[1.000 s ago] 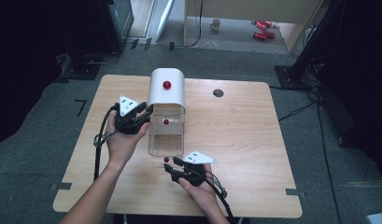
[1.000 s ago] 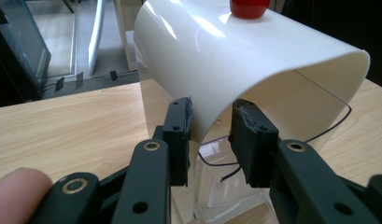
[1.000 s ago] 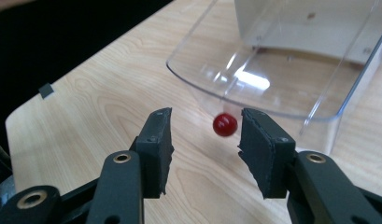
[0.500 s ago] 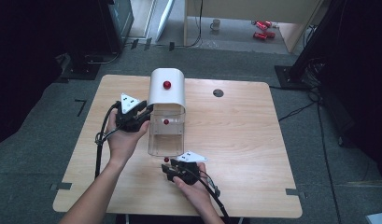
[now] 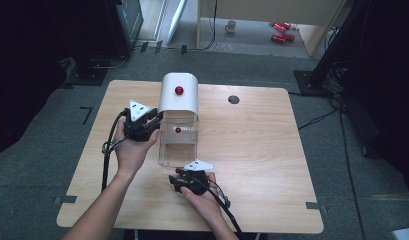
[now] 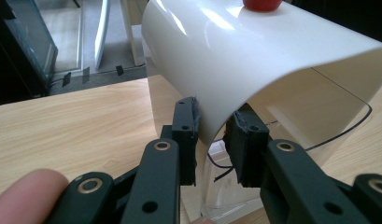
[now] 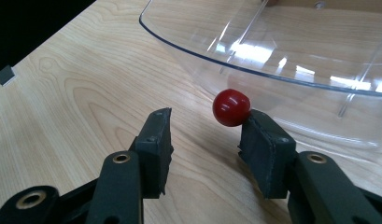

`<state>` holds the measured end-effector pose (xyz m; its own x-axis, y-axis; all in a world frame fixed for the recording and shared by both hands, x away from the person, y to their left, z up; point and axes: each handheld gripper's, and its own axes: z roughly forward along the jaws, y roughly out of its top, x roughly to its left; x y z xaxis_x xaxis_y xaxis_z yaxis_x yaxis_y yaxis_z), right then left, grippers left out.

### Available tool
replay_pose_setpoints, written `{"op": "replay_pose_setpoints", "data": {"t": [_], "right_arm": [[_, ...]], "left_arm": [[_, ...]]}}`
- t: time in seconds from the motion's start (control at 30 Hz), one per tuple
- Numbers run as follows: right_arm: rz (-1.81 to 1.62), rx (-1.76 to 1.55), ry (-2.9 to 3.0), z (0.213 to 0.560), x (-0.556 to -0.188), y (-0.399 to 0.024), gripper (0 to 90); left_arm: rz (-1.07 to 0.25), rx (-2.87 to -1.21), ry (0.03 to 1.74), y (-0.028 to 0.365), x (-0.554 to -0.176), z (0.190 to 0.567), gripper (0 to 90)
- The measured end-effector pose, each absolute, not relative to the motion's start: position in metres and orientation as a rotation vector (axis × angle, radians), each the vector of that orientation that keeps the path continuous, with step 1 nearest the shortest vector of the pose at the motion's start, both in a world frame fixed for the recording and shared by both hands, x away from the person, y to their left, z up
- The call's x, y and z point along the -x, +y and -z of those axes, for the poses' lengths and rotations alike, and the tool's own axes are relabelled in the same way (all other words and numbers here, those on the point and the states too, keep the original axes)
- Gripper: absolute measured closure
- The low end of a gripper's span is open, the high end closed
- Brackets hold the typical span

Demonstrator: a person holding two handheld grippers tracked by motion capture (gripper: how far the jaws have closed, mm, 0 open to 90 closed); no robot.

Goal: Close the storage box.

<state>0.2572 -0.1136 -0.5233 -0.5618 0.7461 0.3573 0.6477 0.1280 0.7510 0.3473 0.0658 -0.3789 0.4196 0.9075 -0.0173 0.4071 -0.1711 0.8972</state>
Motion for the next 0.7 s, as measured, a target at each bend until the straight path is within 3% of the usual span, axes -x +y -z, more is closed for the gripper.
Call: {"op": "replay_pose_setpoints", "data": {"t": [0.7], "right_arm": [[-1.512,-1.391,2.228,0.505,-0.266,-0.122,55.4]], "left_arm": [[-0.695,-1.774,1.136,0.064,-0.348,0.378,77.2]]}}
